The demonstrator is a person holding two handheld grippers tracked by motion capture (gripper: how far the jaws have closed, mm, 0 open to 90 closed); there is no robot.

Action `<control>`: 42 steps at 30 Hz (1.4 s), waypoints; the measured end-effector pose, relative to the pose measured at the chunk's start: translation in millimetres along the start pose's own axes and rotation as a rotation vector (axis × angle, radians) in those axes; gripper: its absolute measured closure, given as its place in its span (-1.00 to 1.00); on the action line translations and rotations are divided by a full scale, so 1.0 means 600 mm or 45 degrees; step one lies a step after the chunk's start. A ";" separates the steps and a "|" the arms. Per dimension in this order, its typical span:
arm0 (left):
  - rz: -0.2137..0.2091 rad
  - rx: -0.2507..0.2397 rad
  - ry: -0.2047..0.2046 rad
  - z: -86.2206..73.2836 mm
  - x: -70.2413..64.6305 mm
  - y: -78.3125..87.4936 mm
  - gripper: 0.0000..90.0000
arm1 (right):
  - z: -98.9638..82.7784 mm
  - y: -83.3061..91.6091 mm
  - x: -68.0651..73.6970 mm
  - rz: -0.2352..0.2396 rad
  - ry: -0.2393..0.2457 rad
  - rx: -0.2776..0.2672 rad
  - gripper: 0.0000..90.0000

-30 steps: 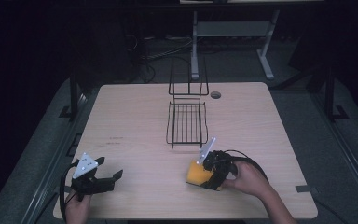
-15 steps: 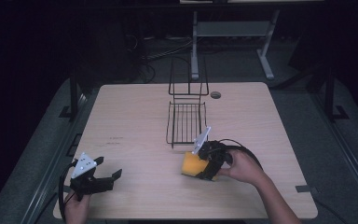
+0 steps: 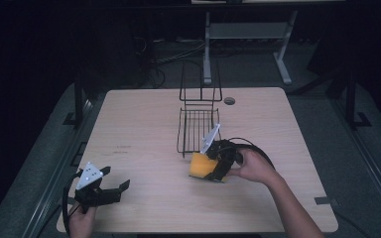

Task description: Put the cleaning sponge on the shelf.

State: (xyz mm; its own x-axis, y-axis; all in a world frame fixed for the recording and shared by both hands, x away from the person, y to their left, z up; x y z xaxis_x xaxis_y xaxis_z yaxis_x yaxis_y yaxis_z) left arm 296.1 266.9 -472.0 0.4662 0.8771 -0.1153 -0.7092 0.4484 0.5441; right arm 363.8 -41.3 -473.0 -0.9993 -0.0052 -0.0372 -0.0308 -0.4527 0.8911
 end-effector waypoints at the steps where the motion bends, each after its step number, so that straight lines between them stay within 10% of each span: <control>1: 0.000 0.000 0.000 0.000 0.000 0.000 -0.69 | 0.002 0.000 -0.003 0.000 0.005 -0.006 -0.51; 42: 0.001 -0.010 0.016 0.002 0.005 -0.001 -0.69 | 0.035 -0.004 -0.141 -0.004 -0.021 0.008 -0.51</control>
State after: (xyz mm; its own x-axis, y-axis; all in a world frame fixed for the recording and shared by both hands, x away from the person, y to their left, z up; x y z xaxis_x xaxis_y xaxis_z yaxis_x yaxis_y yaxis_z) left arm 298.6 269.1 -471.5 0.4588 0.8797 -0.1254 -0.7137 0.4489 0.5377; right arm 447.7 -21.1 -462.6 -0.9994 0.0110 -0.0323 -0.0338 -0.4470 0.8939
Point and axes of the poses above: each handheld gripper's, and its own axes: y roughly backward along the jaws, z roughly out of its top, x roughly to its left, the point moved 8 cm from there along -y, roughly forward along the jaws, and after that the axes turned 9 degrees about y, right-handed, at the moved point
